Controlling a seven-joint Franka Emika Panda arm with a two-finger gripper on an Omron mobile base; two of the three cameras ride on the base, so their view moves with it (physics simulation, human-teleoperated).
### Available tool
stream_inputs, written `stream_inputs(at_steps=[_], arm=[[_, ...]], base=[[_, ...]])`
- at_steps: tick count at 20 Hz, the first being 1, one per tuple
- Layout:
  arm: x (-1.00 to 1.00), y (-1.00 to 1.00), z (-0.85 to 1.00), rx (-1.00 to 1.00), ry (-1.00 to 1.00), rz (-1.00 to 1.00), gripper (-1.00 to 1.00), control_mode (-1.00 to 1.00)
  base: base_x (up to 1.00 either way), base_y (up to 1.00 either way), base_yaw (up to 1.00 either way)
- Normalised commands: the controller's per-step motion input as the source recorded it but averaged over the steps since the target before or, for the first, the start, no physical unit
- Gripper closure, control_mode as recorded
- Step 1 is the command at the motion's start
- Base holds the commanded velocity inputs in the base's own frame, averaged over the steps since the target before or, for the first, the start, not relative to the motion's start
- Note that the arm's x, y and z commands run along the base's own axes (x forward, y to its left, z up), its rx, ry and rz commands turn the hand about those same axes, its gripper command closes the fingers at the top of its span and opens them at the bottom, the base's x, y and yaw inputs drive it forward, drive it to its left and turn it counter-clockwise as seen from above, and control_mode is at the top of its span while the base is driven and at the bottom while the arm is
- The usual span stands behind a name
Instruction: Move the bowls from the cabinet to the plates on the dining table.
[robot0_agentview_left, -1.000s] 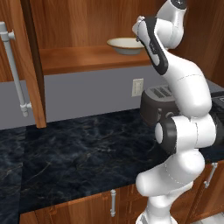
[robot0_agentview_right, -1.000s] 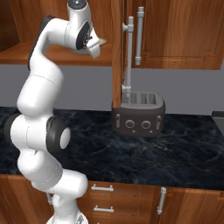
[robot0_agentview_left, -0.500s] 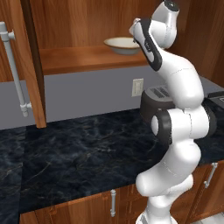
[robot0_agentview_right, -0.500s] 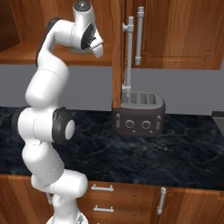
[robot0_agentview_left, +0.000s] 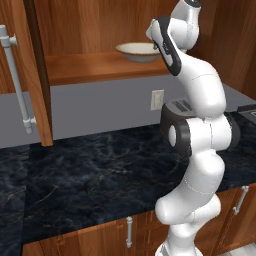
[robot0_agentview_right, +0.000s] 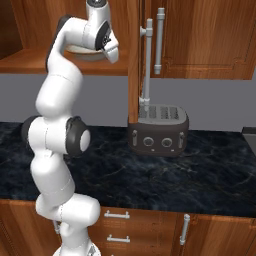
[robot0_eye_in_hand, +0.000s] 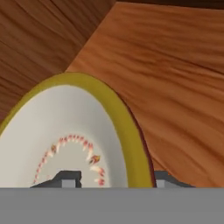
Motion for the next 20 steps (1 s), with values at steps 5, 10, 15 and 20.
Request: stream_inputs(at_steps=[5, 10, 15, 20], arm=[[0.04, 0.00, 0.00, 0.00, 0.02, 0.00, 1.00, -1.00], [-0.27, 0.03, -0.01, 0.00, 0.00, -0.05, 1.00, -1.00], [-0.63, 0.08, -0.10, 0.00, 0.00, -0.11, 1.00, -1.00], [-0.63, 0.03, -0.17, 0.00, -0.02, -0.11, 1.00, -1.00]], base=[[0.00, 0.00, 0.00], [0.00, 0.00, 0.00], [0.00, 0.00, 0.00], [0.00, 0.00, 0.00]])
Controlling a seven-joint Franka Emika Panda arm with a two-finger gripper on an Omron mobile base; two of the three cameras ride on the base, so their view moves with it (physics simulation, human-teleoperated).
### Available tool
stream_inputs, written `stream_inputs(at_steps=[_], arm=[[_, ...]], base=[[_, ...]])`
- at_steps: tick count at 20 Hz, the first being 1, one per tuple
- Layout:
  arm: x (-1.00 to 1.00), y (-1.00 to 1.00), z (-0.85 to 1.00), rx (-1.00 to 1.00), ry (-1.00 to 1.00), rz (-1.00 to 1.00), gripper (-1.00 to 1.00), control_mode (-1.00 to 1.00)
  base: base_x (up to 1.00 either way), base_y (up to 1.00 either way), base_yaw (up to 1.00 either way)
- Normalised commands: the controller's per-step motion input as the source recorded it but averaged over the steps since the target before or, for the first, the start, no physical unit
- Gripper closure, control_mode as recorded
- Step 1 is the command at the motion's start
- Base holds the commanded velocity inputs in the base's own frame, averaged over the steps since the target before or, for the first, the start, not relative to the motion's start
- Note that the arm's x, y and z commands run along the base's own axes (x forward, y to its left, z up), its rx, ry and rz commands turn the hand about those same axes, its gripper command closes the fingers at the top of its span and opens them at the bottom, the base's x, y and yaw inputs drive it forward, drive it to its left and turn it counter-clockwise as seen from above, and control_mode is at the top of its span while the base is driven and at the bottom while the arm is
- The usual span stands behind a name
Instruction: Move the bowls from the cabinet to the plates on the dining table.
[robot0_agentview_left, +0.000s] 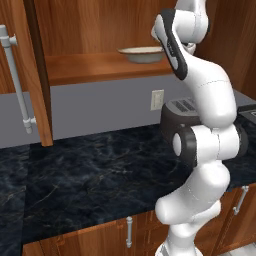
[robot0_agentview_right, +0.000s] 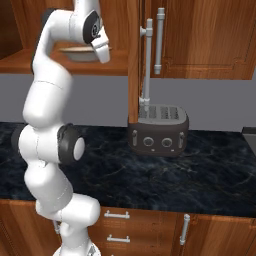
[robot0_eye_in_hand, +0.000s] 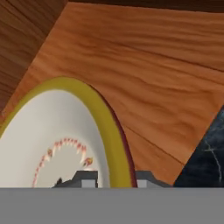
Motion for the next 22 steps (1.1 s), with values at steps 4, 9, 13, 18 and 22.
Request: stream_inputs(at_steps=[4, 9, 13, 18, 22], arm=[[-0.95, 0.07, -0.07, 0.01, 0.00, -0.09, 1.00, -1.00], [-0.95, 0.10, -0.01, 0.01, -0.12, -0.07, 1.00, -1.00], [-0.70, 0.10, 0.00, 0.00, -0.28, -0.02, 1.00, -1.00], [-0.92, 0.09, -0.11, 0.00, -0.17, -0.03, 1.00, -1.00], [-1.00, 0.06, -0.09, 0.00, -0.03, -0.03, 1.00, -1.00]], base=[[0.00, 0.00, 0.00], [0.00, 0.00, 0.00], [0.00, 0.00, 0.00], [0.00, 0.00, 0.00], [0.00, 0.00, 0.00]])
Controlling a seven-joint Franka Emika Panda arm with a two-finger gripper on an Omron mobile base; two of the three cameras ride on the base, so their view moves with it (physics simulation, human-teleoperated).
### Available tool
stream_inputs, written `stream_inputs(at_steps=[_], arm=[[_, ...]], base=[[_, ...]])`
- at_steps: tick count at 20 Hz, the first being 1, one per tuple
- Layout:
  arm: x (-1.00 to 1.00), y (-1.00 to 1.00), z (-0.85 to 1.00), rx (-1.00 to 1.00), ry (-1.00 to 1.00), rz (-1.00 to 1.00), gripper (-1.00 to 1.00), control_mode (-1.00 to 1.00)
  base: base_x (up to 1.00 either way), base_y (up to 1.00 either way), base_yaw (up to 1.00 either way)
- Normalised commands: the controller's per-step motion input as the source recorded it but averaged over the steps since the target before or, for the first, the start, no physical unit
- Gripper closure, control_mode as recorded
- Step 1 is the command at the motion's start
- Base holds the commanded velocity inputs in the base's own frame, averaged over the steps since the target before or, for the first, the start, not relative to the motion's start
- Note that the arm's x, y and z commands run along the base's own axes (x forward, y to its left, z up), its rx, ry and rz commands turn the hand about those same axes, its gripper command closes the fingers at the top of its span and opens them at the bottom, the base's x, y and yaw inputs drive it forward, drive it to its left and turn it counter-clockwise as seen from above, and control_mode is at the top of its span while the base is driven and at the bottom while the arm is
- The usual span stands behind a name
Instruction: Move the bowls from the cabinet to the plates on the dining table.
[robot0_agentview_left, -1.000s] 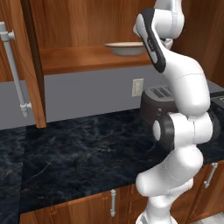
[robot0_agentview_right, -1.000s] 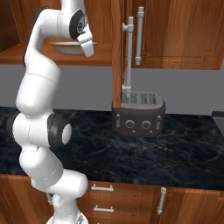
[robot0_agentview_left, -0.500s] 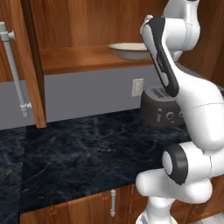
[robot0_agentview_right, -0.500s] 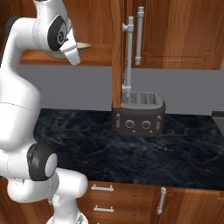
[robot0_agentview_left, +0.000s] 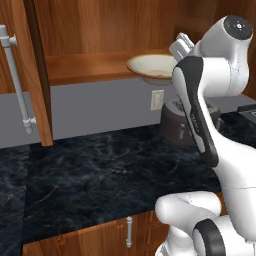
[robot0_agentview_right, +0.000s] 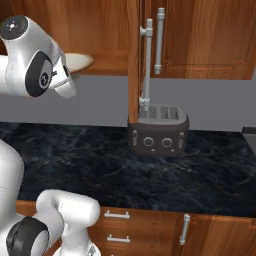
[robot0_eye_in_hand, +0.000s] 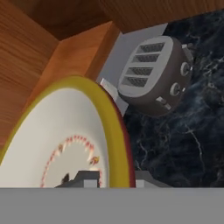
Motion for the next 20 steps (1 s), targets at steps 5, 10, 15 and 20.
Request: stream_inputs(at_steps=[5, 10, 15, 20], arm=[[-0.97, 0.01, -0.01, 0.00, -0.01, -0.04, 1.00, -1.00], [-0.80, 0.00, -0.07, 0.02, -0.01, -0.03, 1.00, -1.00], [-0.71, 0.00, -0.15, 0.07, 0.01, -0.01, 1.00, -1.00], [-0.57, 0.00, -0.03, 0.10, 0.03, 0.00, 1.00, -1.00]], base=[[0.00, 0.00, 0.00], [0.00, 0.00, 0.00], [0.00, 0.00, 0.00], [0.00, 0.00, 0.00]])
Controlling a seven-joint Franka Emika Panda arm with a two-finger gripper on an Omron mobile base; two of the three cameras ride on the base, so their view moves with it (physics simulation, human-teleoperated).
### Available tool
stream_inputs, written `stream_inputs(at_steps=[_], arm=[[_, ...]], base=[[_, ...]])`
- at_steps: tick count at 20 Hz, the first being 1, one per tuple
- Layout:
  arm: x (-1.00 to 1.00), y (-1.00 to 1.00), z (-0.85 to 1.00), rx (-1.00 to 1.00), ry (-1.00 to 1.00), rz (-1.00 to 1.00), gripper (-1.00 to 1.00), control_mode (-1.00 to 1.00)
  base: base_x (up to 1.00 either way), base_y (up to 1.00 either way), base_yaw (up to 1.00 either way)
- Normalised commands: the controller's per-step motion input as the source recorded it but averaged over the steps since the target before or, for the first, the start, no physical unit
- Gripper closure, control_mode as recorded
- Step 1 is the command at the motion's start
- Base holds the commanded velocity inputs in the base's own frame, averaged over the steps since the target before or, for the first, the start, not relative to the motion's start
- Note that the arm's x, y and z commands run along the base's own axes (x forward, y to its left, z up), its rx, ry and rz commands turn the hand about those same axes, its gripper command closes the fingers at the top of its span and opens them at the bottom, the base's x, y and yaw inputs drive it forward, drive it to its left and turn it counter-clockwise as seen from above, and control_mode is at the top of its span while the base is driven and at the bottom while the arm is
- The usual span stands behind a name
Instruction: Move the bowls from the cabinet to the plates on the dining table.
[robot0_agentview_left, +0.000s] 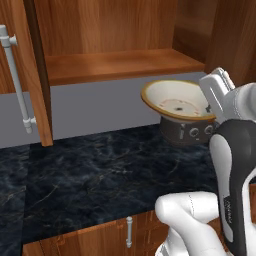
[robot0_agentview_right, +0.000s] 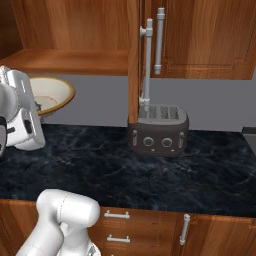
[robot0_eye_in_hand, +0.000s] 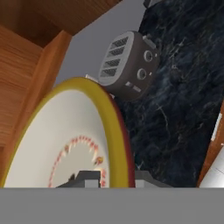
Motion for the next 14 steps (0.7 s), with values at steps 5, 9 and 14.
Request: stream_inputs(at_steps=[5, 9, 14], arm=[[-0.08, 0.00, 0.00, 0.01, 0.02, 0.00, 1.00, -1.00], [0.00, 0.00, 0.00, 0.00, 0.00, 0.00, 1.00, -1.00], [0.00, 0.00, 0.00, 0.00, 0.00, 0.00, 1.00, 1.00]], base=[[0.00, 0.00, 0.00], [0.00, 0.00, 0.00], [0.00, 0.00, 0.00]])
